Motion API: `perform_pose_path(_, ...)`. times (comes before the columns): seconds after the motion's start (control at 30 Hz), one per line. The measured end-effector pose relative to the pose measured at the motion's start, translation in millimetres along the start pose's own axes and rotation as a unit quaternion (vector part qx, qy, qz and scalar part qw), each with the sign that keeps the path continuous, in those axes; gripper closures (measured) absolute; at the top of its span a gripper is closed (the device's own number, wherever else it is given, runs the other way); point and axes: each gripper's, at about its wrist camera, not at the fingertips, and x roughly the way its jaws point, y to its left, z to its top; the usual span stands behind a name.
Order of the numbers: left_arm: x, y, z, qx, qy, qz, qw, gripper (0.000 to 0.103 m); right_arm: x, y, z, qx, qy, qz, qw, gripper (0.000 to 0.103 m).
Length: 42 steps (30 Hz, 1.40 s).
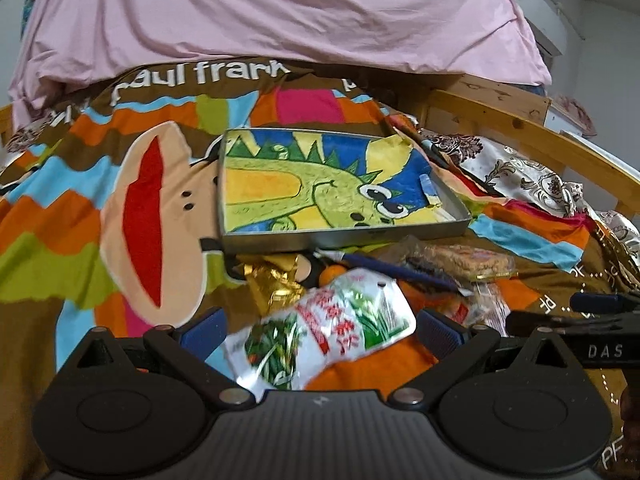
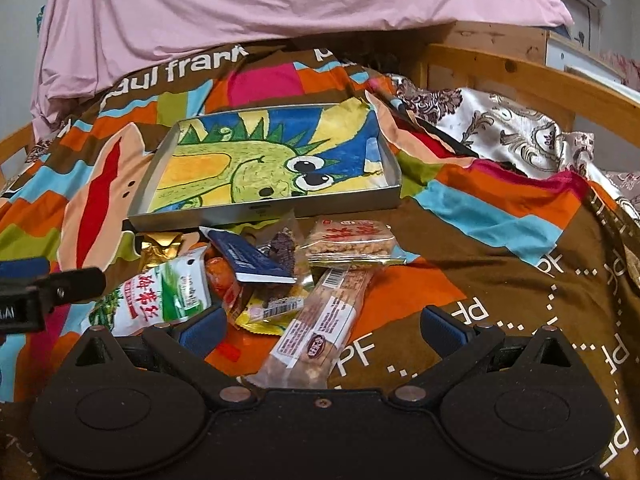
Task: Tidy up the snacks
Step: 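Lower the left tool onto the white-green seaweed pouch while the right tool lowers onto the peanut bar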
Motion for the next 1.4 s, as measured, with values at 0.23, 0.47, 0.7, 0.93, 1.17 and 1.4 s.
perform_pose_path(0.23, 25, 1, 12, 0.056, -0.006, -0.026, 0.9981, 0.0, 15, -6, 3, 0.003, 0.008, -0.003, 1.0, 0.0)
perform_pose_path(0.47, 49, -9, 13, 0.152, 0.007, -0.066, 0.9862, 0.0, 29, -14, 3, 0.009, 0.015, -0.006, 1.0, 0.0)
perform_pose_path(0.7, 73, -9, 8, 0.194, 0.051, -0.112, 0.9732, 0.0, 41, -15, 1, 0.009, 0.03, 0.011, 0.999, 0.001)
perform_pose_path(0.93, 96, -5, 13, 0.234, 0.105, -0.157, 0.9537, 0.0, 47, -12, -1, -0.01, 0.029, 0.03, 0.999, 0.001)
perform_pose_path(1.17, 108, 0, 19, 0.264, 0.141, -0.169, 0.9392, 0.005, 56, -6, -8, -0.03, 0.047, 0.04, 0.998, 0.012)
perform_pose_path(1.4, 114, -1, 16, 0.283, 0.182, -0.152, 0.9293, 0.022, 58, -7, -9, -0.021, 0.062, 0.049, 0.997, 0.03)
